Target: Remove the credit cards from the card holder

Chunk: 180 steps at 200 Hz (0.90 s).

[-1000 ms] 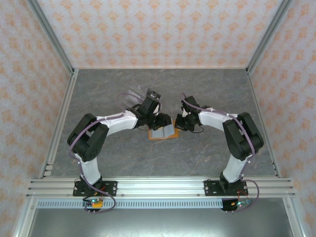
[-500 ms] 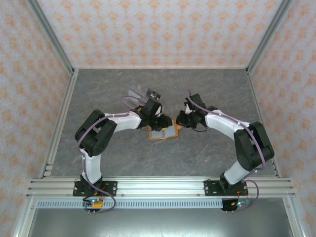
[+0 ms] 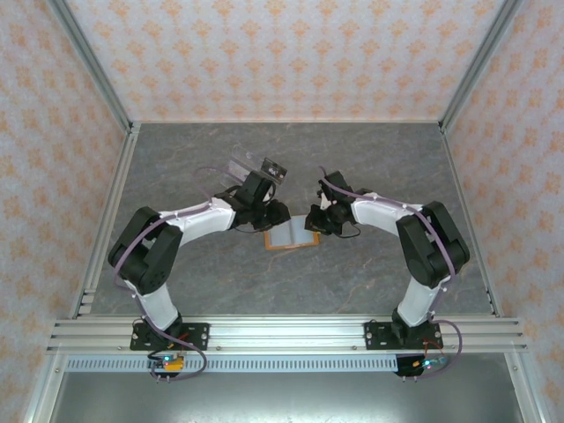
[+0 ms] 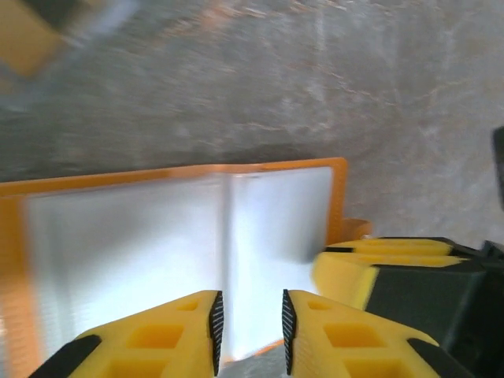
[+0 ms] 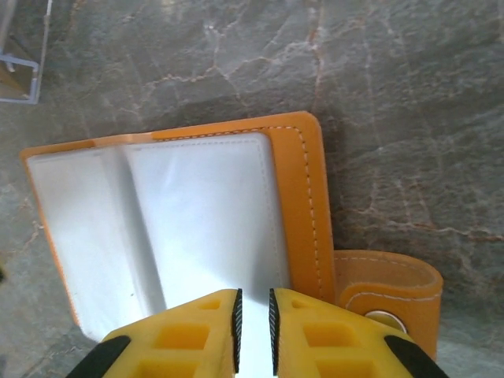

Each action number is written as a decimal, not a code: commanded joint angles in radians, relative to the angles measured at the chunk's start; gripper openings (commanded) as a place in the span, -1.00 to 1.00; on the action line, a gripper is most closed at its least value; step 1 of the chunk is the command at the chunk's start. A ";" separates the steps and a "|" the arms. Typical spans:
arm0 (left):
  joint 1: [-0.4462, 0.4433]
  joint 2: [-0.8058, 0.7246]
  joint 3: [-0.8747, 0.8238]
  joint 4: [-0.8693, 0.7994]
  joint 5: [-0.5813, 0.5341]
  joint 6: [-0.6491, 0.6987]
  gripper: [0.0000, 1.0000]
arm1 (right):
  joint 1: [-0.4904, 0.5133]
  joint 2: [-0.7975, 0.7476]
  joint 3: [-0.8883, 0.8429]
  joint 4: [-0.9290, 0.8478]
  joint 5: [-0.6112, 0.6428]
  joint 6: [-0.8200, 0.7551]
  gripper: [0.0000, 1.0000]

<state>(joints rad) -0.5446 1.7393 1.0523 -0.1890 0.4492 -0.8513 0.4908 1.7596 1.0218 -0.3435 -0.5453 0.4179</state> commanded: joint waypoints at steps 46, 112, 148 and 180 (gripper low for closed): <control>0.009 0.016 -0.006 -0.135 -0.090 0.019 -0.09 | 0.001 0.037 0.035 -0.052 0.054 -0.025 -0.60; 0.009 0.062 0.018 -0.100 -0.044 0.022 -0.07 | 0.000 0.038 0.043 -0.059 0.057 -0.029 -0.61; 0.009 0.045 0.019 -0.122 -0.068 0.029 -0.18 | 0.000 0.046 0.044 -0.063 0.064 -0.032 -0.62; 0.012 0.003 0.012 -0.148 -0.094 0.047 -0.15 | 0.001 0.051 0.045 -0.071 0.076 -0.034 -0.62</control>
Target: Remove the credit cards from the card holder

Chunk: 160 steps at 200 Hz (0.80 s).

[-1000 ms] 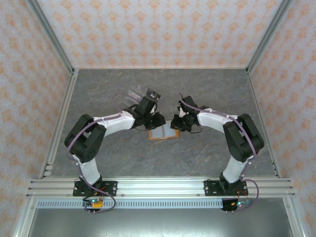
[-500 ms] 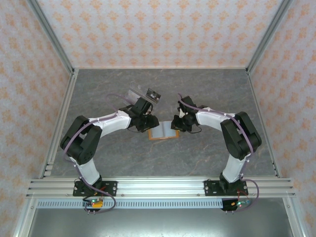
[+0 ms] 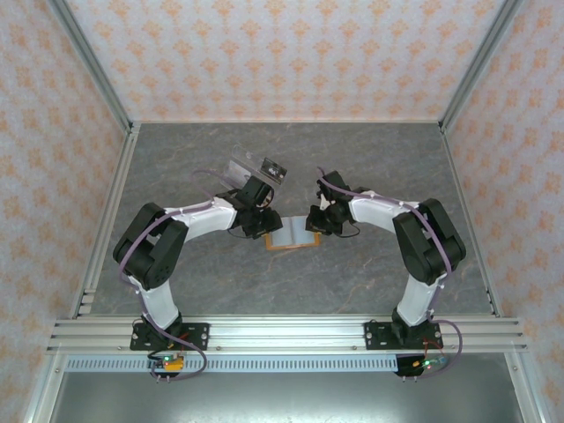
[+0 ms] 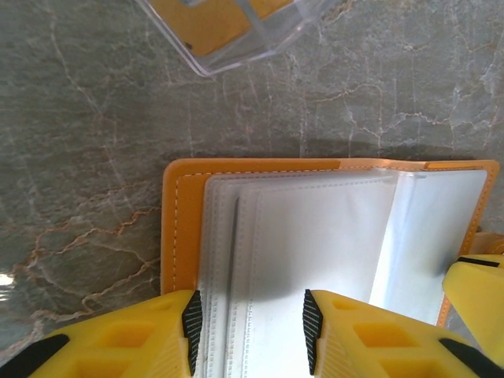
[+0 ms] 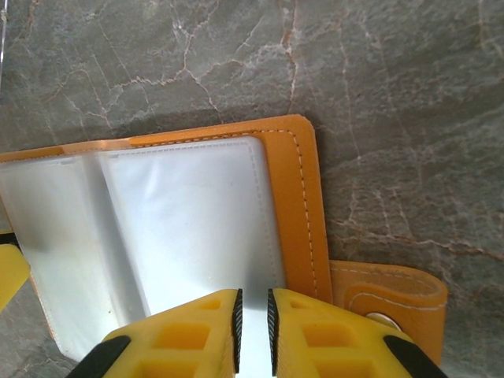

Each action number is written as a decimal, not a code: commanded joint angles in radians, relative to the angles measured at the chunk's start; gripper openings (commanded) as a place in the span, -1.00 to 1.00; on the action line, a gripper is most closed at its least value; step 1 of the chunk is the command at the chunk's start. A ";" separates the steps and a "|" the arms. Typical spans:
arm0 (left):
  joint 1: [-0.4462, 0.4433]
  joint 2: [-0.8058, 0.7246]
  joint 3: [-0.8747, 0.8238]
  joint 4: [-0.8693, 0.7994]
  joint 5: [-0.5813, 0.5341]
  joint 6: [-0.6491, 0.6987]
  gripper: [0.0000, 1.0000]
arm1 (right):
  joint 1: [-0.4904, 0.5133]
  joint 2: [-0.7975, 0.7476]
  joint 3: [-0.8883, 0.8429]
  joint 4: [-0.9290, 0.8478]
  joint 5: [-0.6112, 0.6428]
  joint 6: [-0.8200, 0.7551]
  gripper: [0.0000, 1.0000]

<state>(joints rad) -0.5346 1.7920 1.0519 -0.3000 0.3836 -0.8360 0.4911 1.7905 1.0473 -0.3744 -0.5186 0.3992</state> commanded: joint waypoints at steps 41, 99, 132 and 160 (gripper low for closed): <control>0.002 -0.054 0.000 0.013 0.020 0.027 -0.27 | 0.001 0.024 0.013 -0.037 0.052 -0.011 -0.63; 0.000 0.003 0.006 0.017 0.039 0.026 -0.19 | 0.000 0.033 0.010 -0.034 0.049 -0.012 -0.63; 0.000 0.027 0.006 0.037 0.066 0.021 -0.15 | 0.001 0.035 0.007 -0.034 0.048 -0.014 -0.63; -0.001 0.040 0.008 0.053 0.084 0.020 -0.24 | 0.002 0.038 0.007 -0.034 0.049 -0.013 -0.63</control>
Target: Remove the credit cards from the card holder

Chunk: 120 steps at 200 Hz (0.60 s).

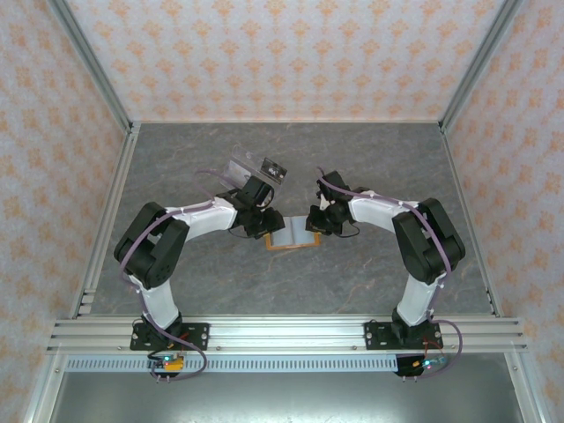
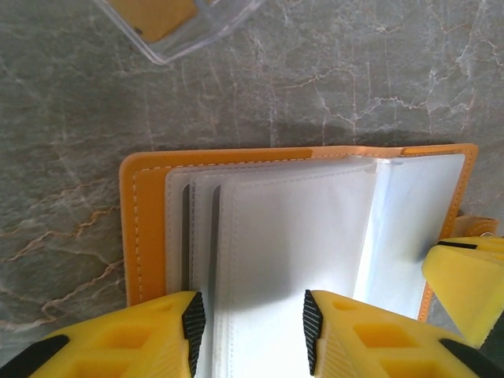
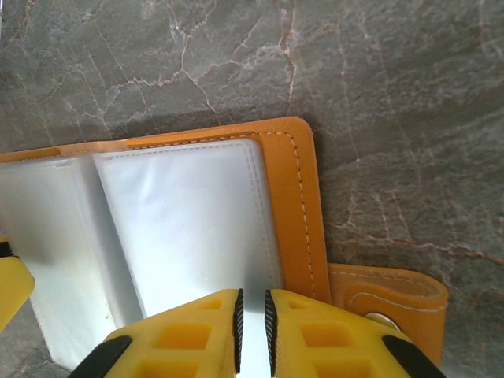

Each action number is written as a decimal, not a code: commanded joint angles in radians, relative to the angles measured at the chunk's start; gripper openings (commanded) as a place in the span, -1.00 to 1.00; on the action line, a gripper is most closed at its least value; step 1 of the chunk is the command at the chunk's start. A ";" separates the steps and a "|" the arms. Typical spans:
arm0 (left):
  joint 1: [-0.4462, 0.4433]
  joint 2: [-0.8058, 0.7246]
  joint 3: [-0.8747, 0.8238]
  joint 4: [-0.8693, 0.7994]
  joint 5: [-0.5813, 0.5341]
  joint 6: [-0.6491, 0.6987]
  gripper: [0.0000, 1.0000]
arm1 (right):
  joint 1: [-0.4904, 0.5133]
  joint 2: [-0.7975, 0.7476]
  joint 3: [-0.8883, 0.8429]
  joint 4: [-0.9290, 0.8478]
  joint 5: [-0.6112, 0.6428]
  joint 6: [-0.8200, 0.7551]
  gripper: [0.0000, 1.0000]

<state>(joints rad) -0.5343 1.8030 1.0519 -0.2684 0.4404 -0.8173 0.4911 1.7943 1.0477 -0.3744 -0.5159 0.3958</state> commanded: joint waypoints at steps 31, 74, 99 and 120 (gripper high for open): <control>-0.001 0.019 0.004 0.046 0.051 0.000 -0.32 | 0.002 0.036 0.004 -0.034 0.046 -0.011 -0.63; -0.001 -0.019 0.003 0.060 0.072 0.020 -0.41 | 0.002 0.036 0.005 -0.033 0.048 -0.012 -0.64; -0.001 -0.018 -0.006 0.114 0.124 0.005 -0.41 | 0.001 0.035 0.005 -0.031 0.046 -0.012 -0.64; -0.001 -0.020 -0.009 0.134 0.145 -0.004 -0.40 | 0.002 0.033 0.005 -0.029 0.045 -0.011 -0.64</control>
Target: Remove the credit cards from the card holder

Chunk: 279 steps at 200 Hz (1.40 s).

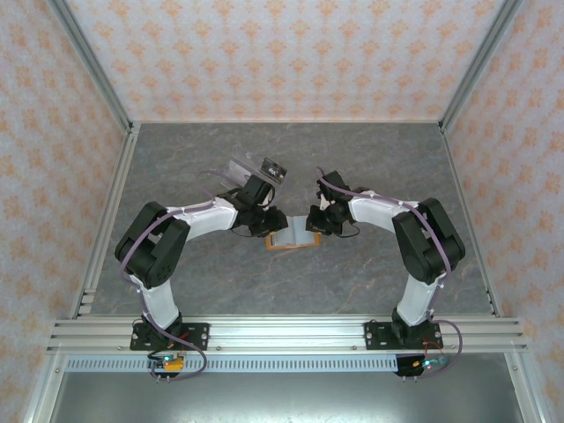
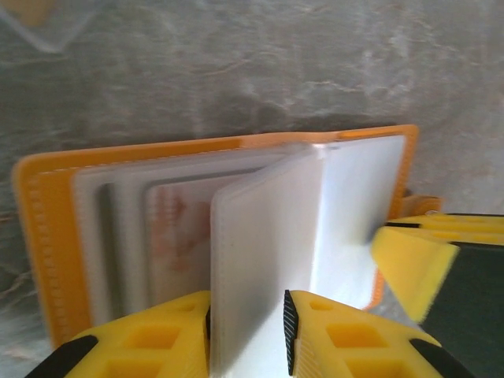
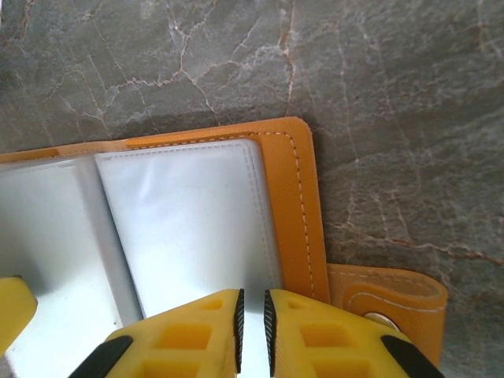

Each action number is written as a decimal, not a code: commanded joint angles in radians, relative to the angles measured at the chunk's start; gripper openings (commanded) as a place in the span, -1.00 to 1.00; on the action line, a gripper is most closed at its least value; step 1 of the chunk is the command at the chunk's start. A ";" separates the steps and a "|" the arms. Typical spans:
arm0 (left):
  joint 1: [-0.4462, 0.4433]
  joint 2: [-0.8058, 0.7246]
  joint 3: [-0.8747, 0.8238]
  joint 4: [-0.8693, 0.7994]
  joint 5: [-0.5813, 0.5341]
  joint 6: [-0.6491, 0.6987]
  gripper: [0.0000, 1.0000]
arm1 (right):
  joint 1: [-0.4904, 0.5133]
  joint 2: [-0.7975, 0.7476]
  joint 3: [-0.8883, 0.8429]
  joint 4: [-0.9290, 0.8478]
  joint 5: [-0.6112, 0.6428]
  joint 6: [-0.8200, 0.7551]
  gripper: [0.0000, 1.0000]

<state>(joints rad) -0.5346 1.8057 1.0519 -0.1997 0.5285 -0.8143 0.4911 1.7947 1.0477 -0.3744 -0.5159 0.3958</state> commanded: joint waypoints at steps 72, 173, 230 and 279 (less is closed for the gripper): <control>-0.013 -0.018 -0.009 0.157 0.128 -0.047 -0.27 | 0.000 -0.062 -0.016 -0.003 0.054 0.002 -0.63; -0.041 0.059 0.079 0.168 0.148 -0.068 -0.05 | -0.039 -0.260 -0.104 0.072 0.179 -0.002 -0.56; -0.019 -0.019 0.045 0.043 -0.007 -0.031 -0.10 | -0.023 -0.243 -0.050 0.035 0.132 -0.041 -0.57; -0.010 -0.022 -0.016 0.066 -0.024 -0.059 -0.29 | 0.042 -0.144 0.019 -0.004 0.144 -0.034 -0.64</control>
<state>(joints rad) -0.5480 1.8015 1.0618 -0.1265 0.5346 -0.8642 0.5106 1.6047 1.0264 -0.3443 -0.3840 0.3656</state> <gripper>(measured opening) 0.370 0.188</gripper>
